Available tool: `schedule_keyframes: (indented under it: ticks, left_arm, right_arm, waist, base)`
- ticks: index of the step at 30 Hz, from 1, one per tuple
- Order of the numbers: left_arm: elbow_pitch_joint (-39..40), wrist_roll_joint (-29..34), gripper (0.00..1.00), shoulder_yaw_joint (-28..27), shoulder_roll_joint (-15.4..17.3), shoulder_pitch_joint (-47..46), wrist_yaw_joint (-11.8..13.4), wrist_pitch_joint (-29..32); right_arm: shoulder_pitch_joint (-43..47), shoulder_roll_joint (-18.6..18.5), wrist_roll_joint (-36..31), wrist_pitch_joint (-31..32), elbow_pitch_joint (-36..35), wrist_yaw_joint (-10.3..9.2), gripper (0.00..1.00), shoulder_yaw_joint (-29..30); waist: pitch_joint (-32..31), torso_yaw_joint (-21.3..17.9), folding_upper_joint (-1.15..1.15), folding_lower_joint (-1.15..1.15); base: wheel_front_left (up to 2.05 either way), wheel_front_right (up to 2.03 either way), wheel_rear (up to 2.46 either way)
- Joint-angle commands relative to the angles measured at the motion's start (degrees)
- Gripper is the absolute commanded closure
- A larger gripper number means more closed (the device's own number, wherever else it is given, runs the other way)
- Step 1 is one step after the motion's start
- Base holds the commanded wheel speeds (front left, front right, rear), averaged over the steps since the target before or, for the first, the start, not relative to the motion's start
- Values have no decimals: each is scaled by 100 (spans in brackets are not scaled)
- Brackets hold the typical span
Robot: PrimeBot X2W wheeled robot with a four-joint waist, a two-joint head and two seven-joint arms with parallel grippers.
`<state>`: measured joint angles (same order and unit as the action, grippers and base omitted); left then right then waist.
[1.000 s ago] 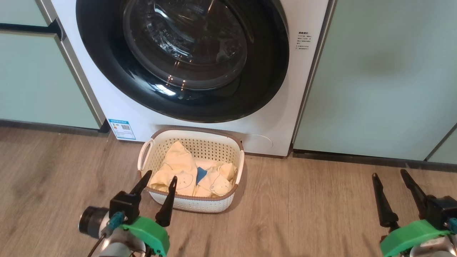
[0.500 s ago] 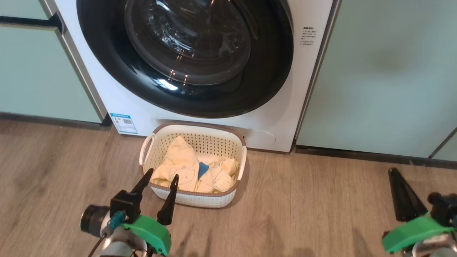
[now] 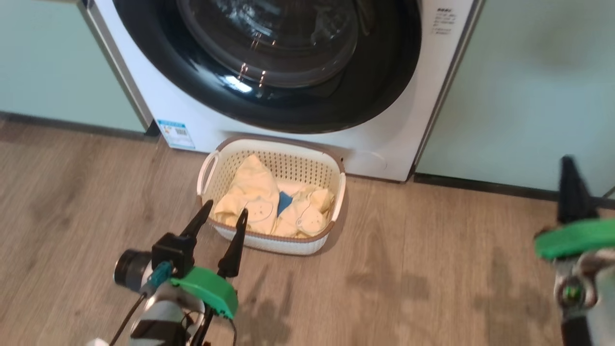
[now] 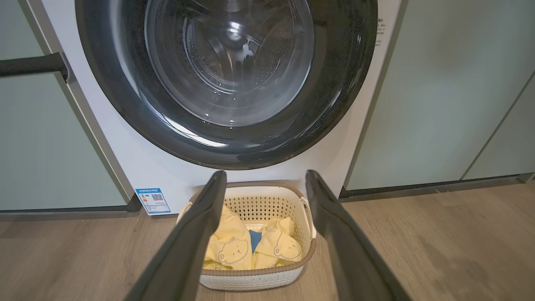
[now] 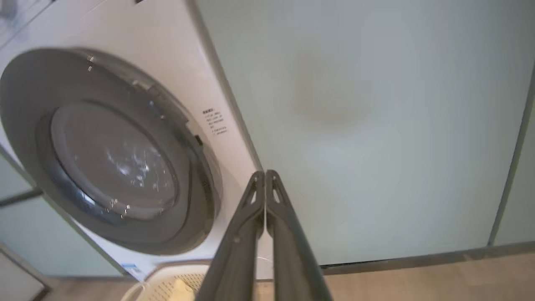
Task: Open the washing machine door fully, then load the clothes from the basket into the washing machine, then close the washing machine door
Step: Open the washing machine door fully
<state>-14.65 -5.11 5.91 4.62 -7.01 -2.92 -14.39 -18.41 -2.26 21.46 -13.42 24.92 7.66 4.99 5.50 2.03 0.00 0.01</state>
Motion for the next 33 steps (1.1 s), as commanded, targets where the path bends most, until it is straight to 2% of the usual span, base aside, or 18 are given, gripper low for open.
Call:
schedule_keyframes:
  ticks: [1, 5, 10, 15, 21, 29, 33]
  left_arm:
    - [205, -4, 0, -170, 34, -313, -16, -61]
    - [210, -7, 0, -140, 5, -431, -40, -61]
    - [238, 0, 0, -111, -23, -578, -70, -61]
    - [249, 24, 0, -81, -41, -725, -103, -61]
    - [278, 47, 0, -11, -69, -894, -141, -61]
    - [341, -12, 0, 98, -123, -1074, -167, -61]
    - [339, -10, 0, 147, -136, -1121, -167, -61]
  right_arm:
    - [-396, -79, 340, 47, -114, -17, 100, -154]
    - [-868, -126, 1899, 449, 123, -17, 100, -187]
    - [-1492, -139, 3910, 1371, 462, -17, 100, 38]
    - [-2177, -141, 5268, 2297, 1003, -17, 100, 388]
    - [-3017, -142, 6144, 3247, 1541, -17, 100, 546]
    - [-4166, -140, 6360, 3864, 2071, -17, 100, 337]
    - [-4483, -147, 6323, 3908, 2276, -17, 100, 265]
  waist:
    - [107, 72, 0, -1]
    - [268, 163, 0, -1]
    - [481, 283, 0, -1]
    - [705, 425, 0, -1]
    - [966, 604, 0, -1]
    - [1276, 852, 0, -1]
    - [1360, 953, 0, -1]
  base:
    - [0, 0, 0]
    - [0, 0, 0]
    - [0, 0, 0]
    - [0, 0, 0]
    - [0, 0, 0]
    - [0, 0, 0]
    - [0, 0, 0]
